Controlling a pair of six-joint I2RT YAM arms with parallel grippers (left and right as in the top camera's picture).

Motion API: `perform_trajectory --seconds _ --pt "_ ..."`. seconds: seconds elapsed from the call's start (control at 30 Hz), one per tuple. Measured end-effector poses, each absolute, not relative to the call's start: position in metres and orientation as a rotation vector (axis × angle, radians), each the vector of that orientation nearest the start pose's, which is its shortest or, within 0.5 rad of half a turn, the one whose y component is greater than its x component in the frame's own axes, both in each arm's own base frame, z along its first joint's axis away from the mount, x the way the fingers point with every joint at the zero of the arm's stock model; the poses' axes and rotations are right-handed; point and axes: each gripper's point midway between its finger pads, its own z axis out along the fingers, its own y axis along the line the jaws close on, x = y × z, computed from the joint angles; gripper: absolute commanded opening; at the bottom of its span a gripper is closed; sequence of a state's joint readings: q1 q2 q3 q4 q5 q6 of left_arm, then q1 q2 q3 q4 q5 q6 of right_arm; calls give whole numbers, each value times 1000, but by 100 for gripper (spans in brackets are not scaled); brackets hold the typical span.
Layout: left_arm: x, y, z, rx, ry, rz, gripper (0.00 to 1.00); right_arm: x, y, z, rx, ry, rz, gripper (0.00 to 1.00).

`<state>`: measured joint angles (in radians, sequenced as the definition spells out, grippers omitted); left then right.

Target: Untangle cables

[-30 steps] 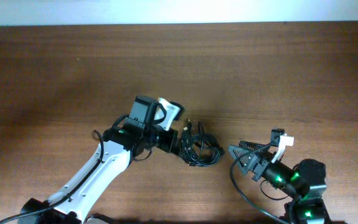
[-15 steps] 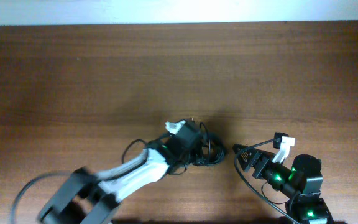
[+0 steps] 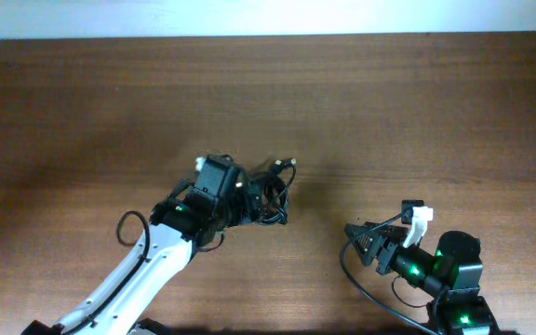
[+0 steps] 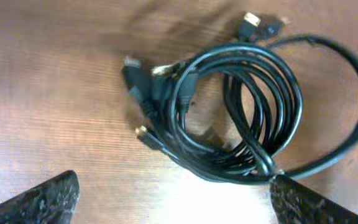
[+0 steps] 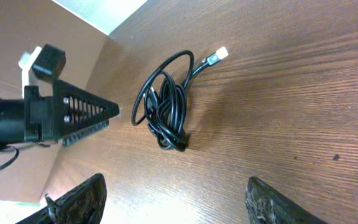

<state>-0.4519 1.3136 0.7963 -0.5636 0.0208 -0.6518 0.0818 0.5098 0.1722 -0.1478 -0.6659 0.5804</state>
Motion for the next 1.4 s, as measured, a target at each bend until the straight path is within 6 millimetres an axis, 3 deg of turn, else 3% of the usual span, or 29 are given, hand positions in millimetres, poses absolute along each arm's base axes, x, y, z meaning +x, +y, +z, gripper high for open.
perform_trajectory --seconds 0.03,0.07,0.13,0.17,0.23,0.27,0.33,0.43,0.47,0.5,0.53,0.63,0.67,0.7,0.73,0.77,0.8,0.9,0.93,0.97,1.0,1.03,1.07,1.13,1.17,1.27,1.33,1.4 --pt "278 -142 84 -418 2692 -437 56 216 123 119 101 2125 1080 72" --pt "275 -144 83 -506 2699 -472 68 215 123 117 109 2135 1078 72" --pt "253 -138 73 -707 2777 -450 69 212 119 105 158 2189 1049 72" --pt "233 -131 65 -938 2816 -404 70 212 117 103 168 2196 1039 72" --pt "218 -126 61 -1315 2760 -375 53 213 116 102 174 2195 1026 72" --pt "221 -128 62 -1452 2696 -397 51 214 115 102 177 2195 1023 72" --pt "221 -133 63 -1534 2661 -426 53 214 115 102 178 2194 1021 73" --pt "217 -157 46 -1471 2734 -410 52 215 113 102 186 2193 1007 73" --pt "222 -163 41 -1454 2734 -424 56 215 113 101 188 2193 1003 78" --pt "232 -172 18 -1432 2741 -385 66 216 113 101 191 2193 1004 79" --pt "243 -172 13 -1398 2704 -389 77 216 113 101 185 2192 1001 79" --pt "292 -177 28 -1164 2552 -479 77 216 112 101 181 2192 989 80" --pt "298 -177 30 -1140 2532 -484 71 216 112 101 181 2193 988 80" --pt "305 -181 26 -1116 2515 -490 57 216 112 101 181 2192 988 80" --pt "306 -183 18 -1101 2526 -472 48 216 111 101 181 2192 988 80" --pt "307 -189 11 -1077 2540 -468 31 216 111 101 183 2192 985 80" --pt "309 -196 8 -1049 2545 -476 0 216 111 101 183 2192 984 80" --pt "314 -205 6 -994 2559 -491 0 216 112 101 174 2193 988 75" --pt "312 -207 8 -910 2604 -507 0 213 114 100 146 2202 992 74" --pt "308 -207 10 -818 2660 -538 0 208 116 100 123 2228 996 67" --pt "301 -207 20 -691 2714 -615 0 206 120 116 64 2222 1017 58" --pt "301 -212 42 -561 2711 -735 0 203 126 134 7 2205 1049 50" --pt "302 -218 74 -400 2668 -875 0 199 131 147 -43 2187 1090 50" --pt "294 -230 117 -186 2578 -1037 0 182 147 158 -134 2171 1242 50" --pt "289 -235 130 -112 2551 -1084 0 176 152 161 -151 2168 1302 50" --pt "285 -232 127 -124 2568 -1050 0 170 163 176 -220 2119 1394 50" --pt "280 -232 119 -199 2604 -984 0 169 180 202 -409 1971 1383 50" --pt "273 -234 112 -238 2635 -934 0 167 195 204 -464 1953 1339 50"
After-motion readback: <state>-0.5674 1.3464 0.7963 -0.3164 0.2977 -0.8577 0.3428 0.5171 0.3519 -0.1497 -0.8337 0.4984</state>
